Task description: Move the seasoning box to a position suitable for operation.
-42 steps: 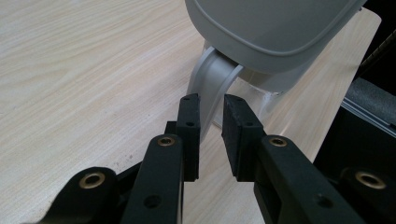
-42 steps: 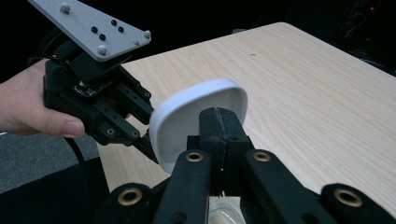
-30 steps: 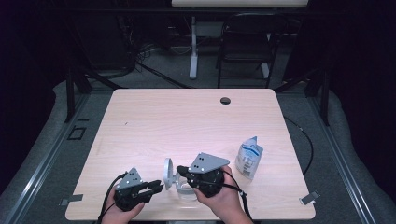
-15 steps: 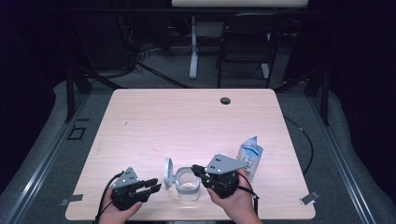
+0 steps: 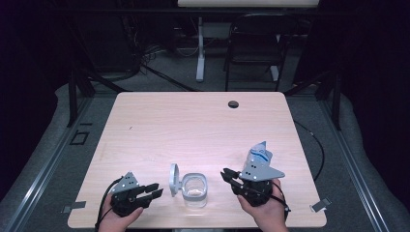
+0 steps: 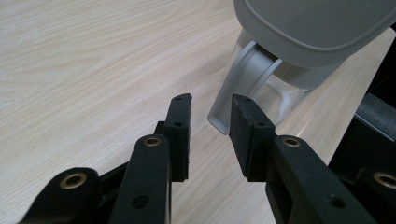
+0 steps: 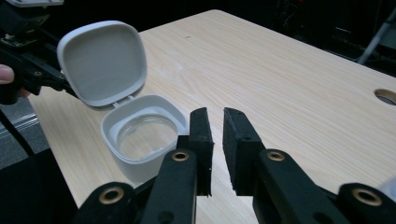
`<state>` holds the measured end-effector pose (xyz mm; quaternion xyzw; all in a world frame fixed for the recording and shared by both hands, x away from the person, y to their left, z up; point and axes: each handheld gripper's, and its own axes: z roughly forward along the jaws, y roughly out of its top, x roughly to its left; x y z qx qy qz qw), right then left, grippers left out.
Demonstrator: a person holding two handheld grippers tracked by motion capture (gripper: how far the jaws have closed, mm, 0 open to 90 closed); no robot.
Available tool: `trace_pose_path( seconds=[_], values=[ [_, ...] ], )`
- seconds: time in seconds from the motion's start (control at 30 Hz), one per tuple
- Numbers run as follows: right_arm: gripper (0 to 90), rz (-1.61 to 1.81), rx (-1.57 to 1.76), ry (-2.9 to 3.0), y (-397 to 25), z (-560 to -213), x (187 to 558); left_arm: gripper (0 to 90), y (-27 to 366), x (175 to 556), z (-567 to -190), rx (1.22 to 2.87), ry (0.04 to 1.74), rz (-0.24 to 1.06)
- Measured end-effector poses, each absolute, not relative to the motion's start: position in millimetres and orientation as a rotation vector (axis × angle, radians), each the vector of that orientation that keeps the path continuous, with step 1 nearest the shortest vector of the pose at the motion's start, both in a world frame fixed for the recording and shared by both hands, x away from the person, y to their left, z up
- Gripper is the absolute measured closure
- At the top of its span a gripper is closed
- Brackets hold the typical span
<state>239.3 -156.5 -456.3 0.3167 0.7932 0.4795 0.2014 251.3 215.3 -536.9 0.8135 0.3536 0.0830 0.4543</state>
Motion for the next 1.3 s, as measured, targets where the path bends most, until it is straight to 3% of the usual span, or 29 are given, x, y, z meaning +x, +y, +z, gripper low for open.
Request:
trace_pose_path(
  seconds=[1.3],
  values=[
    [69.0, 1.176, 1.160, 2.037, -236.3, -468.7, 222.7, 67.5, 221.0, 252.4, -536.1, 1.996, 0.893, 0.213]
  ],
)
